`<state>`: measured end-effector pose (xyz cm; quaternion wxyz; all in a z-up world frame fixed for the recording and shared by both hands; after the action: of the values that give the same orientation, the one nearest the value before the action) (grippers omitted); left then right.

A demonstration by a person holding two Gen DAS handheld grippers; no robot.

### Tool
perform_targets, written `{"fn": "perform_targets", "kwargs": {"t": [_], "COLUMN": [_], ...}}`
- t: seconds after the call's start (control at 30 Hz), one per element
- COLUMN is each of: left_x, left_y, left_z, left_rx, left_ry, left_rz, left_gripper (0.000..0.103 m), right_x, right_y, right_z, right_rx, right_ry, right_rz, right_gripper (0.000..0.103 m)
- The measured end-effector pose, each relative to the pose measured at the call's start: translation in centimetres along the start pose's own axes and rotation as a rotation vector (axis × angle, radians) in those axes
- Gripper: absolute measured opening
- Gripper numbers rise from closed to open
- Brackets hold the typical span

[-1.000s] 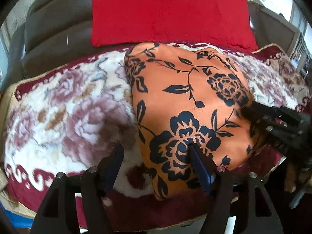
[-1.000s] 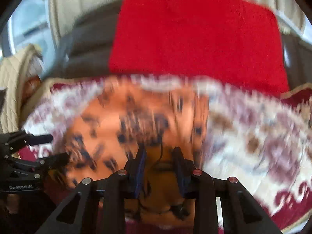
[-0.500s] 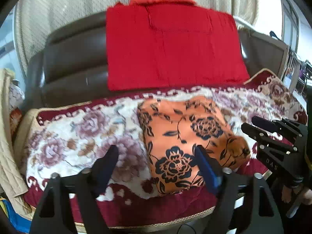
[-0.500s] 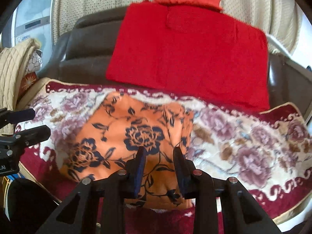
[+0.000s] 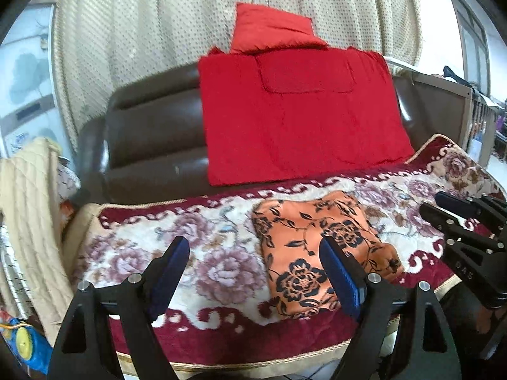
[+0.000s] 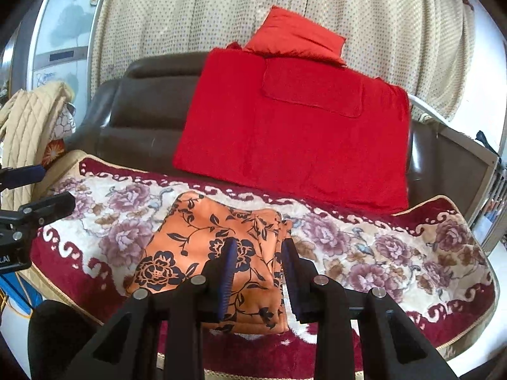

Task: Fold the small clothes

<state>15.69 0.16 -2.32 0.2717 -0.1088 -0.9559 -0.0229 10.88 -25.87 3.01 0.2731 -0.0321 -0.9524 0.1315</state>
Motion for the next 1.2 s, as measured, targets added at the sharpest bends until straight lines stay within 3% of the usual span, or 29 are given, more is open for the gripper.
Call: {"fn": "perform_targets", "kwargs": {"t": [0.1,0.67,1.2], "left_x": [1.6,7.5,12.3], "left_y": [-0.2,-0.1,0.1], "left_z": [-0.2,-0.4,-0.9], "left_rx": [-0.017,0.052,0.088], "left_ry": [-0.056,-0.170,-0.248], "left_rz": [-0.041,-0.106,-0.133], "left_gripper": [0.097,0.097,0.097], "right_x": [1.2,6.5,12.3], "right_y": [0.0,-0.6,-0.2], "right_z": [-0.2,0.0,-1.1], "right_rx": [0.004,-0.042,-0.035], "right_ry": [-0.011,0.001,-0.096], "right_rz": [0.012,0.075,0.106], "right_gripper": [0.033,0.033,0.033]}}
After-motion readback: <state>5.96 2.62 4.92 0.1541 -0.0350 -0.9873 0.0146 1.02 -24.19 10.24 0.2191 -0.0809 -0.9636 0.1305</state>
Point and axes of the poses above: each gripper's, at about its wrist camera, not at the fingertips, and x roughly against the way its jaws point, y to its left, z to its underside, the point moved 1 cm from there along -x, roughly the way its jaws point, and after that the axes turned 8 degrees about x, right-handed, at the moved point
